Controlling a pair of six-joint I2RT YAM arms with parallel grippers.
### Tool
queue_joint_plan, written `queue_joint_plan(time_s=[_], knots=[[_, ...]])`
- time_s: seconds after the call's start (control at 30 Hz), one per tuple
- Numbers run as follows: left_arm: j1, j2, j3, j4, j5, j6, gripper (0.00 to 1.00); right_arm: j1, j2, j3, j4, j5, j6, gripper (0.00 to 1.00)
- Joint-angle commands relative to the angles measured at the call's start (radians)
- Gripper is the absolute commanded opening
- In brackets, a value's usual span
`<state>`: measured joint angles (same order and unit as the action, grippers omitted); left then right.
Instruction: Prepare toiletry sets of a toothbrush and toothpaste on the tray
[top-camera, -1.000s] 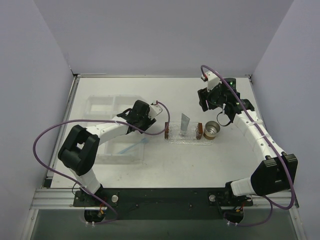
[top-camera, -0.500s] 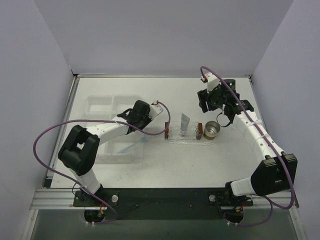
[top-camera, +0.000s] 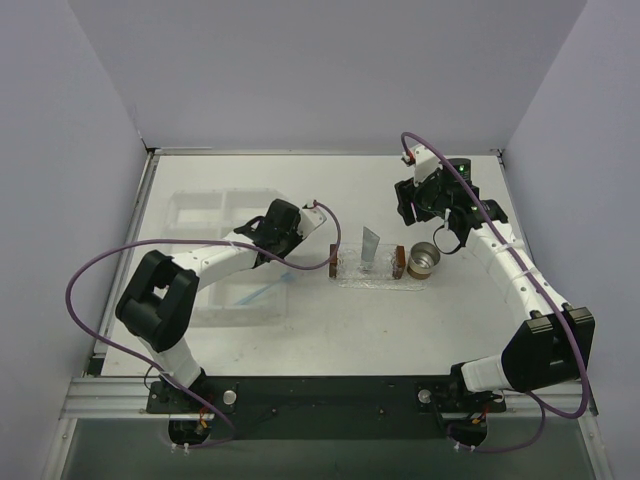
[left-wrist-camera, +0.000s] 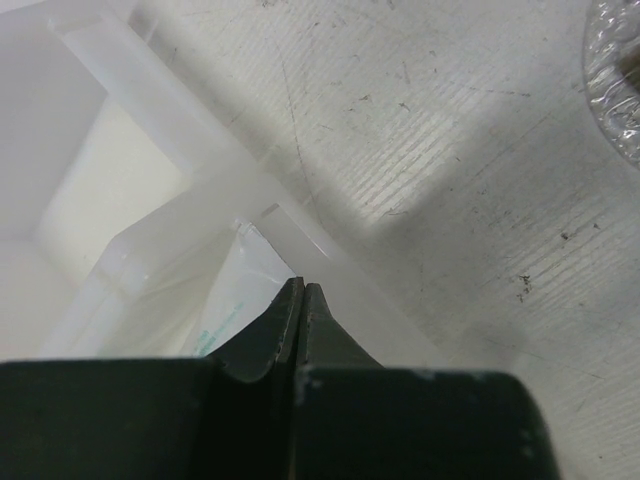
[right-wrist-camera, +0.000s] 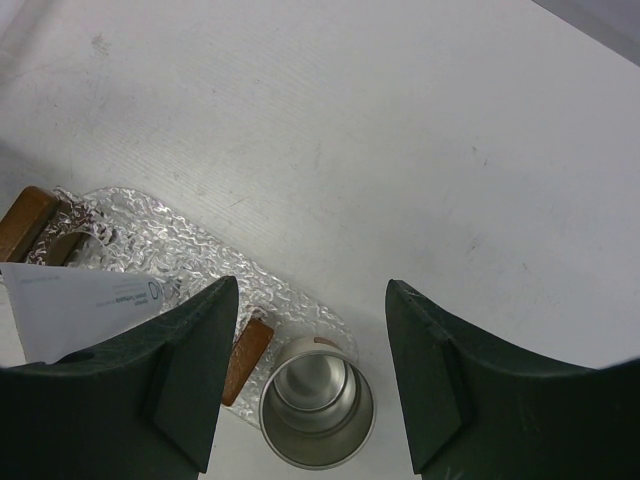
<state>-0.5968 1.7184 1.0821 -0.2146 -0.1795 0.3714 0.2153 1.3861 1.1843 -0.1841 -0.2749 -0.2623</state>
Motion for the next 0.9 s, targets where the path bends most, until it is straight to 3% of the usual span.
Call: queue_joint_plan(time_s=[0.0, 0.47, 0.87], knots=[[-0.006, -0.055, 0.045, -0.029, -0.011, 0.009, 0.0, -0.004, -0.03, 0.012, 0.005, -0.017, 0.012, 0.56], [-0.009, -0.232, 0.041, -0.046, -0.028, 0.027, 0.0, -0.001, -0.029, 0.099, -0.049, -0.053, 0.028, 0.56], [0.002, -0.454, -0.023, -0.012, -0.046, 0.02, 0.0, 0.032, 0.03, 0.299, -0.127, -0.283, 0.08, 0.57]])
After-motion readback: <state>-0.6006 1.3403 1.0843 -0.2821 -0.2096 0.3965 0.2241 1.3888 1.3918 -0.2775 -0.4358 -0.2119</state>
